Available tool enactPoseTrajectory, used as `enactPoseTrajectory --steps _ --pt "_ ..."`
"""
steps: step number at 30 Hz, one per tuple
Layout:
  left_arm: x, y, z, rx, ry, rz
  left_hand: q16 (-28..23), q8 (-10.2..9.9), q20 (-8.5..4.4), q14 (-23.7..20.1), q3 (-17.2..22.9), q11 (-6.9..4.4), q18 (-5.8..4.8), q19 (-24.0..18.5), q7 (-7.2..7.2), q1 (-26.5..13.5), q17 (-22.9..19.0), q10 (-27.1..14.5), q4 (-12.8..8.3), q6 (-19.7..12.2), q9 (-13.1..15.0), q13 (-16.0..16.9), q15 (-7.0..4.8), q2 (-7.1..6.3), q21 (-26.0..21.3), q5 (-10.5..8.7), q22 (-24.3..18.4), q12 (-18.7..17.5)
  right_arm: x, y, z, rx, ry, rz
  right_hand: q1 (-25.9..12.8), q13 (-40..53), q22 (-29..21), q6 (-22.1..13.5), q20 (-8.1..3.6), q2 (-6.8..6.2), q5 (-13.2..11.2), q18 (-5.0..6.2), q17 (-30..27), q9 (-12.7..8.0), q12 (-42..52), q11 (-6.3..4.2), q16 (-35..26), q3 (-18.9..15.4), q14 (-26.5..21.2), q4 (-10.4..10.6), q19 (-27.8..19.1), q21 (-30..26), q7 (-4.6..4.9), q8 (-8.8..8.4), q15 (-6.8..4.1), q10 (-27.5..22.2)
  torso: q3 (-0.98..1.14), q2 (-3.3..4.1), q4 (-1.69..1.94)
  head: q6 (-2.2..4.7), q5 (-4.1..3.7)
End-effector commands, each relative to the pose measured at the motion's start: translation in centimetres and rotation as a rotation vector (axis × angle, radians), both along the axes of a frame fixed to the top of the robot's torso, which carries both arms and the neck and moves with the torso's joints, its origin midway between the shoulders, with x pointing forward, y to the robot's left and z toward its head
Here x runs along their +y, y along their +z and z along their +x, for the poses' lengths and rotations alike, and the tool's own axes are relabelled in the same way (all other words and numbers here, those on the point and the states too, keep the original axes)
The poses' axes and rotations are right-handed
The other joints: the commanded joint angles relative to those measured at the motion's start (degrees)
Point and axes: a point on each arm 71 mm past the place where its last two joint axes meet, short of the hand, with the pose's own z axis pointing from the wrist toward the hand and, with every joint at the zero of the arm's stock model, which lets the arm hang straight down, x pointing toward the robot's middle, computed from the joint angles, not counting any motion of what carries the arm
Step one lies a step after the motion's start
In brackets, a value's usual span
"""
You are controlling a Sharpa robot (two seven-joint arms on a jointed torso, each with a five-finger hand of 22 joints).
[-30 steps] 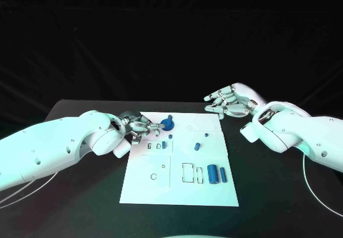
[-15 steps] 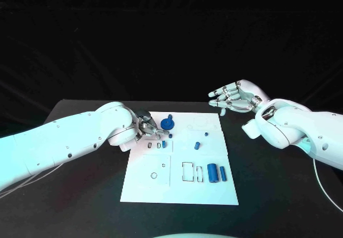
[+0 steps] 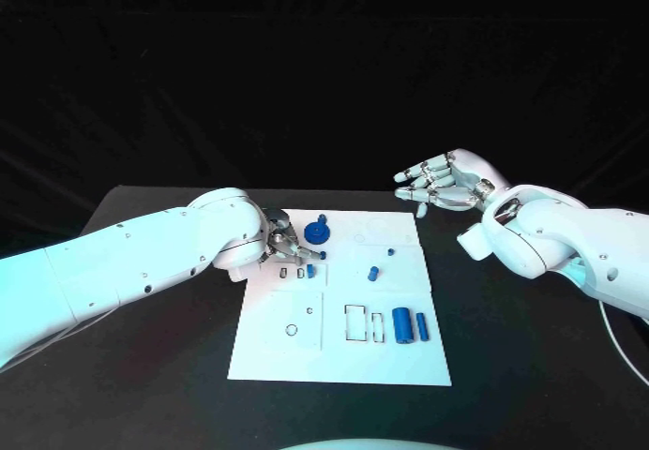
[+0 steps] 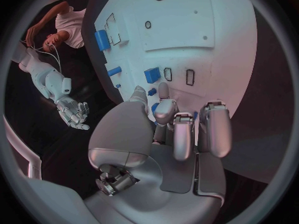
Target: Assemble the parts on the task board
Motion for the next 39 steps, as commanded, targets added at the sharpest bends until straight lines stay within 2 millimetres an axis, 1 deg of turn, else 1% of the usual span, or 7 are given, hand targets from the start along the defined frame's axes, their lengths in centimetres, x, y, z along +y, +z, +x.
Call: enactPoseTrajectory --steps 1,10,14,25,29,34,39 --pt "-0.4 -0.1 -0.2 0.026 -0.045 0.046 0.14 0.5 -0.13 5.84 -0.5 -0.15 -0.95 0.71 -0.11 0.49 15.07 0.42 -0.07 -0.43 0.22 0.21 -0.43 0.29 0.33 -0.19 0.26 0.46 0.3 0.0 0.0 0.005 0.019 -0.005 -0.21 -0.12 -0.12 -0.11 0.14 -0.59 0.08 0.39 -0.06 -0.01 -0.36 0.02 -0.34 0.12 0.33 0.13 0.44 -0.4 0.16 -0.36 -0.04 0.28 -0.02 0.0 0.01 -0.16 0.12" --pt "-1.2 -0.2 -0.3 0.034 -0.065 0.05 0.14 1.27 -0.22 5.84 -1.02 -0.28 -1.07 0.94 -0.27 1.14 15.07 0.78 -0.12 -0.56 1.12 0.88 -0.54 0.56 0.68 -0.18 0.91 0.98 0.5 -0.1 0.1 0.01 0.023 -0.007 -0.39 -0.41 -0.31 -0.13 0.15 -0.6 0.36 0.38 -0.07 0.0 -0.54 0.04 -0.7 0.07 0.5 0.23 0.61 -0.67 0.17 -0.35 -0.03 0.42 -0.03 -0.02 0.03 -0.39 -0.07" --pt "-1.3 -0.3 -0.3 0.039 -0.072 0.052 0.14 1.59 -0.27 5.84 -1.17 -0.34 -1.11 1.02 -0.34 1.45 15.07 0.92 -0.17 -0.63 1.51 1.13 -0.59 0.71 0.8 -0.17 1.14 1.17 0.4 -0.1 0.1 0.011 0.022 -0.007 -0.47 -0.53 -0.4 -0.15 0.16 -0.6 0.47 0.38 -0.07 0.0 -0.61 0.05 -0.86 0.04 0.55 0.28 0.68 -0.79 0.17 -0.35 -0.02 0.47 0.01 -0.01 0.05 -0.54 0.08" --pt "-1.7 -0.3 -0.4 0.051 -0.089 0.06 0.14 2.4 -0.38 5.84 -1.31 -0.46 -1.17 1.12 -0.46 2.99 15.07 1.0 -0.55 -1.13 2.72 1.38 -0.7 1.26 1.0 -0.15 1.54 1.29 0.5 -0.2 0.1 0.014 0.024 -0.008 -0.57 -0.71 -0.52 -0.2 0.17 -0.59 0.63 0.38 -0.08 -0.01 -0.72 0.06 -1.11 0.01 0.63 0.34 0.77 -0.98 0.19 -0.36 0.0 0.53 0.02 -0.03 0.0 -0.74 0.0" --pt "-1.7 -0.4 -0.4 0.054 -0.091 0.063 0.14 2.67 -0.41 5.84 -1.23 -0.49 -1.19 1.15 -0.49 3.64 15.07 1.05 -0.75 -1.28 3.14 1.5 -0.72 1.49 1.07 -0.14 1.68 1.36 0.5 -0.2 0.1 0.015 0.026 -0.008 -0.57 -0.71 -0.52 -0.2 0.17 -0.59 0.63 0.38 -0.08 -0.01 -0.72 0.06 -1.11 0.01 0.63 0.34 0.77 -0.98 0.19 -0.36 0.0 0.53 -0.01 -0.02 -0.06 -0.77 0.03" --pt "-1.5 -0.5 -0.3 0.055 -0.085 0.066 0.14 3.01 -0.45 5.84 -0.92 -0.53 -1.21 1.16 -0.54 4.57 15.07 1.08 -1.02 -1.5 3.7 1.61 -0.76 1.96 1.13 -0.13 1.81 1.39 0.6 -0.2 0.1 0.017 0.027 -0.009 -0.64 -0.84 -0.61 -0.21 0.17 -0.54 0.75 0.37 -0.08 0.0 -0.8 0.07 -1.28 0.01 0.67 0.4 0.83 -1.11 0.19 -0.36 0.01 0.57 -0.01 -0.03 -0.01 -0.88 -0.05" --pt "-1.5 -0.6 -0.2 0.058 -0.085 0.07 0.14 3.12 -0.46 5.84 -0.75 -0.55 -1.21 1.15 -0.55 4.94 15.07 1.06 -1.12 -1.63 3.93 1.59 -0.77 2.18 1.12 -0.12 1.82 1.34 0.7 -0.2 0.1 0.02 0.031 -0.012 -0.66 -0.86 -0.63 -0.21 0.18 -0.52 0.77 0.37 -0.09 0.0 -0.82 0.07 -1.32 0.01 0.68 0.42 0.84 -1.14 0.2 -0.35 0.02 0.58 -0.02 -0.02 -0.11 -0.91 -0.08"
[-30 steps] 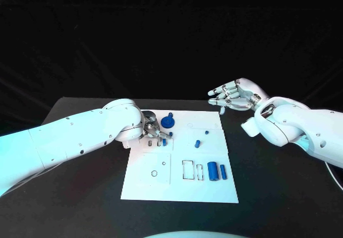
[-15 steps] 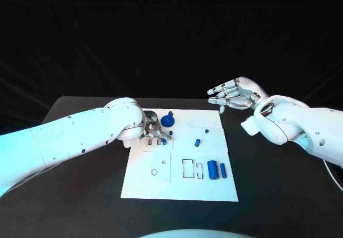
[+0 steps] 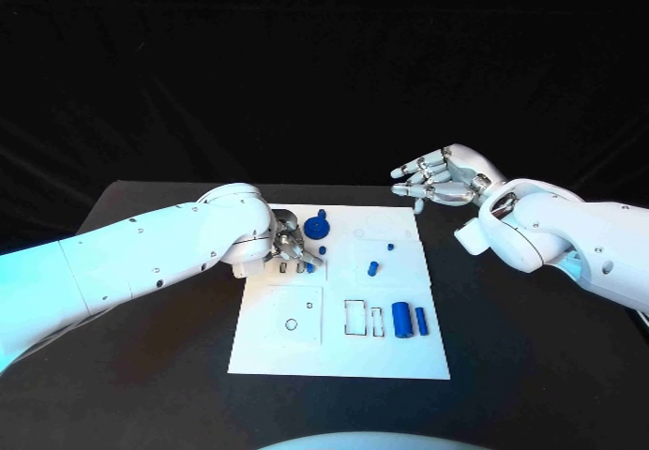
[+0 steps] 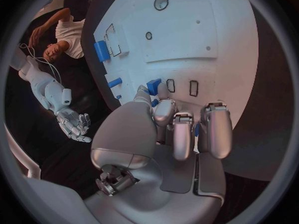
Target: Assemble the parts on the task board
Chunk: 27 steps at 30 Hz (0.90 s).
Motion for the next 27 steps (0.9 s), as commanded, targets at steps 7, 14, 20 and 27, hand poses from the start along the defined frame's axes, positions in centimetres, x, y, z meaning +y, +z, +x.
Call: enactPoseTrajectory --steps 7,14,20,27 --pt "-0.08 -0.1 0.12 0.011 -0.011 0.015 0.14 0.29 -0.26 5.89 0.23 0.12 -0.37 0.99 -0.15 0.74 15.09 0.42 -0.42 -0.43 0.22 0.17 -0.43 0.26 0.31 -0.13 1.47 0.18 0.31 -0.11 -0.03 0.011 0.021 -0.011 -0.59 -0.23 -0.19 -0.21 -0.02 -0.31 0.4 0.37 -0.1 0.01 -0.46 -0.07 -0.47 -0.04 0.3 0.51 0.29 -0.52 0.22 -0.34 0.04 0.46 -0.03 0.01 0.08 -0.18 -0.19" --pt "-0.09 -0.13 0.14 0.015 -0.011 0.012 0.14 0.63 -0.38 5.89 2.03 -0.11 -0.4 1.02 -0.43 3.44 15.09 0.31 -1.55 -1.05 1.09 0.12 -0.6 1.55 0.44 -0.09 1.78 -0.02 0.39 -0.17 -0.02 0.015 0.024 -0.012 -0.65 -0.32 -0.27 -0.16 -0.01 -0.3 0.44 0.37 -0.1 0.02 -0.51 -0.08 -0.62 -0.06 0.31 0.55 0.32 -0.64 0.21 -0.31 0.05 0.5 -0.01 0.0 0.13 -0.23 -0.23" --pt "-0.13 -0.15 0.09 0.021 -0.015 0.009 0.14 -0.64 -0.89 5.89 9.96 -0.48 -0.31 0.74 -0.69 11.51 15.09 -0.82 -5.84 -3.14 1.21 -0.84 -1.05 2.7 0.16 2.26 1.41 -1.5 0.46 -0.22 -0.02 0.02 0.026 -0.014 -0.66 -0.35 -0.3 -0.12 -0.01 -0.29 0.45 0.37 -0.1 0.03 -0.53 -0.08 -0.68 -0.07 0.32 0.57 0.33 -0.69 0.2 -0.28 0.06 0.53 0.01 -0.01 0.09 -0.26 -0.19" --pt "-0.02 -0.2 0.0 0.034 -0.018 0.001 0.14 -0.94 -0.22 5.89 30.97 0.86 -0.25 0.46 -0.03 8.66 15.09 -0.91 -5.26 -3.28 2.64 -1.96 -0.54 -6.03 -0.11 9.41 1.29 -3.27 0.49 -0.27 -0.02 0.024 0.029 -0.015 -0.73 -0.43 -0.37 -0.03 0.0 -0.32 0.47 0.37 -0.1 0.06 -0.56 -0.09 -0.8 -0.11 0.34 0.6 0.36 -0.79 0.18 -0.24 0.06 0.57 0.01 -0.02 0.12 -0.3 -0.27"
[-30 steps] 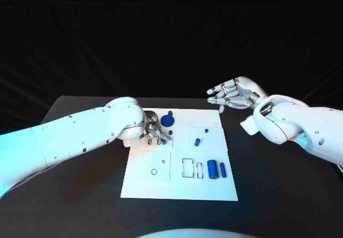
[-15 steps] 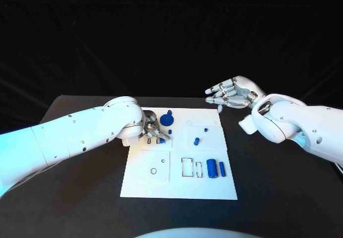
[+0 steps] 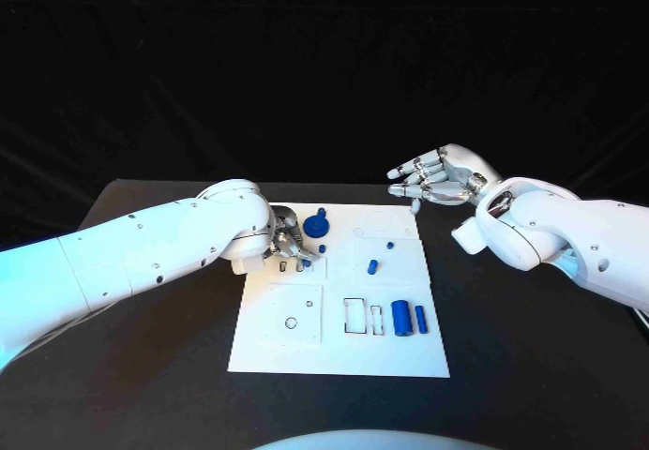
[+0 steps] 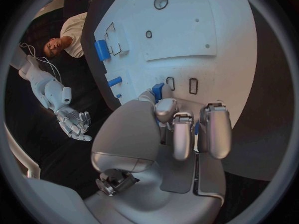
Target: Assemble the parts on the task board
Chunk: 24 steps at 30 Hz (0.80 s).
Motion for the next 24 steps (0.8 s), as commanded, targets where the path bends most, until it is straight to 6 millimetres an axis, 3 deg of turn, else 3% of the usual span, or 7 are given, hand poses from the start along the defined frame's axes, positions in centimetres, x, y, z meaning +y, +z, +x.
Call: enactPoseTrajectory --steps 1,3,7,14,24 --pt "0.0 -0.4 -0.3 0.032 -0.017 0.002 0.14 0.31 0.13 6.02 17.5 0.31 -0.21 0.44 0.21 -2.82 15.06 0.22 -10.6 0.16 0.57 -0.06 0.3 -4.68 -0.37 1.38 1.28 -0.32 0.2 -0.1 0.0 0.008 0.018 -0.009 -0.5 -0.05 -0.05 -0.03 0.0 -0.09 0.25 0.36 -0.05 0.06 -0.32 0.08 -0.15 -0.1 0.34 0.28 0.36 -0.29 0.18 -0.24 0.06 0.33 0.01 0.01 0.02 -0.02 -0.1" --pt "0.1 -0.4 -0.3 0.034 -0.016 -0.001 0.14 1.26 0.12 6.02 24.75 0.64 -0.19 0.45 0.37 -6.63 15.06 0.54 -11.16 0.23 1.97 -0.09 0.42 -7.43 -0.38 1.71 1.41 -0.4 0.2 -0.1 0.0 0.009 0.019 -0.01 -0.5 -0.05 -0.05 -0.03 0.0 -0.09 0.25 0.36 -0.05 0.06 -0.32 0.08 -0.15 -0.1 0.34 0.28 0.36 -0.29 0.18 -0.24 0.06 0.33 0.0 0.02 0.04 -0.01 -0.08" --pt "0.5 -0.4 -0.3 0.034 -0.009 -0.003 0.14 1.9 0.31 6.02 29.27 0.16 -0.26 0.44 0.46 -9.04 15.06 0.7 -13.3 -0.1 3.15 -0.09 0.31 -8.68 -0.42 2.36 1.5 -0.49 0.2 -0.1 0.0 0.01 0.02 -0.01 -0.6 -0.13 -0.12 0.02 0.01 -0.14 0.26 0.36 -0.04 0.07 -0.37 0.09 -0.28 -0.17 0.37 0.33 0.39 -0.4 0.18 -0.22 0.07 0.36 0.01 0.01 0.05 -0.03 -0.08" --pt "1.2 -0.2 -0.4 0.012 0.016 -0.021 0.14 2.61 0.19 6.02 31.97 0.04 -0.3 0.6 0.34 -11.26 15.06 1.14 -15.16 -0.02 4.22 0.33 0.29 -9.34 -0.25 4.25 1.93 -0.15 0.2 -0.2 0.0 0.012 0.021 -0.011 -0.71 -0.23 -0.2 0.02 0.03 -0.21 0.28 0.36 -0.04 0.07 -0.42 0.1 -0.43 -0.26 0.37 0.39 0.42 -0.52 0.18 -0.22 0.08 0.38 0.01 0.03 0.12 -0.12 -0.12" --pt "1.3 0.3 -0.6 -0.044 0.036 -0.041 0.14 2.82 0.14 6.02 32.64 -0.03 -0.44 0.89 0.28 -11.74 15.06 1.25 -15.81 0.05 4.52 0.31 0.23 -9.48 0.15 4.73 2.63 -0.15 0.4 -0.3 0.0 0.016 0.027 -0.011 -0.93 -0.38 -0.34 -0.01 0.06 -0.25 0.32 0.35 -0.03 0.06 -0.5 0.14 -0.67 -0.41 0.41 0.52 0.47 -0.74 0.2 -0.24 0.12 0.43 0.05 0.05 0.07 -0.23 0.15"
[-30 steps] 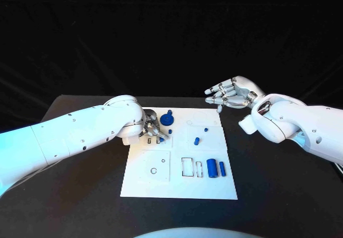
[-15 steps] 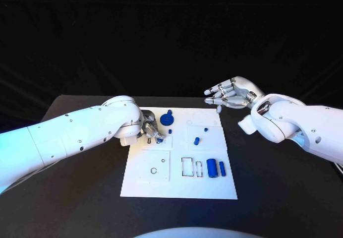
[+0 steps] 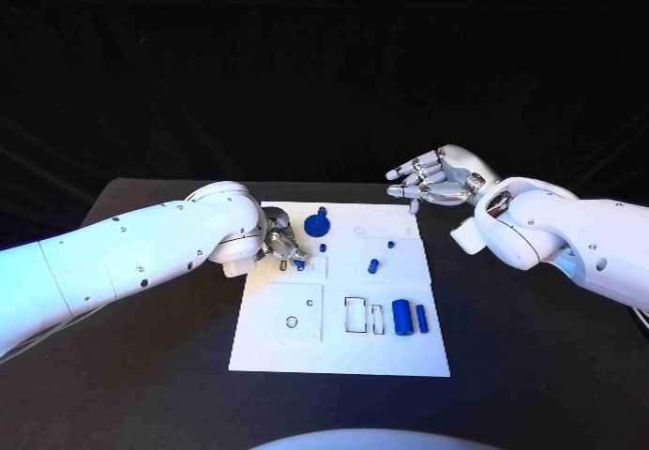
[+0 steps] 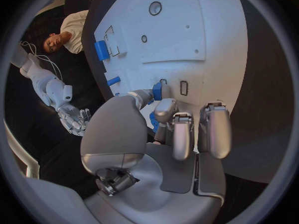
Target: Assemble the parts on the task board
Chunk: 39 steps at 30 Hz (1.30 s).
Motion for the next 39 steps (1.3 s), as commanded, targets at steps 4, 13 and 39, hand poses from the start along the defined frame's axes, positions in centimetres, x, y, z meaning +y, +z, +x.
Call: enactPoseTrajectory --steps 4,13,39 --pt "-0.36 0.36 0.03 -0.051 0.006 -0.02 0.14 0.19 0.13 6.02 10.1 0.0 -0.44 0.92 -0.18 -0.44 15.07 0.42 -9.7 0.23 0.16 -0.02 0.22 0.29 0.41 0.35 2.68 0.12 0.19 -0.13 -0.04 0.006 0.02 -0.007 -0.65 -0.06 -0.06 -0.01 0.06 0.06 0.33 0.35 -0.03 0.06 -0.28 0.13 -0.37 -0.02 0.41 0.14 0.47 -0.4 0.21 -0.25 0.12 0.43 0.03 0.01 -0.01 -0.23 0.25" --pt "-0.47 0.18 0.04 -0.044 -0.021 0.019 0.14 0.18 0.11 6.02 10.34 0.01 -0.38 0.79 -0.15 -0.57 15.07 0.27 -9.83 0.15 0.21 -0.35 0.21 0.42 0.23 0.37 2.39 -0.17 0.23 -0.2 -0.03 0.011 0.022 -0.005 -0.85 -0.17 -0.16 -0.03 0.08 0.08 0.36 0.35 -0.01 0.06 -0.33 0.16 -0.54 -0.14 0.47 0.28 0.53 -0.56 0.22 -0.26 0.14 0.47 -0.02 0.01 -0.09 -0.41 0.25" --pt "-0.4 -0.59 -0.41 -0.004 -0.084 0.1 0.14 -0.14 0.14 6.02 10.43 0.16 -0.54 1.06 0.06 -0.66 15.07 0.18 -10.69 -0.29 0.12 -0.59 0.3 0.4 0.64 0.03 3.13 -0.38 0.25 -0.34 -0.02 0.017 0.024 -0.003 -1.73 -0.5 -0.53 -0.04 0.17 0.23 0.55 0.35 0.09 0.06 -0.46 0.21 -1.12 -0.7 0.71 0.93 0.79 -1.1 0.23 -0.26 0.22 0.62 -0.05 0.02 -0.05 -0.84 0.6"
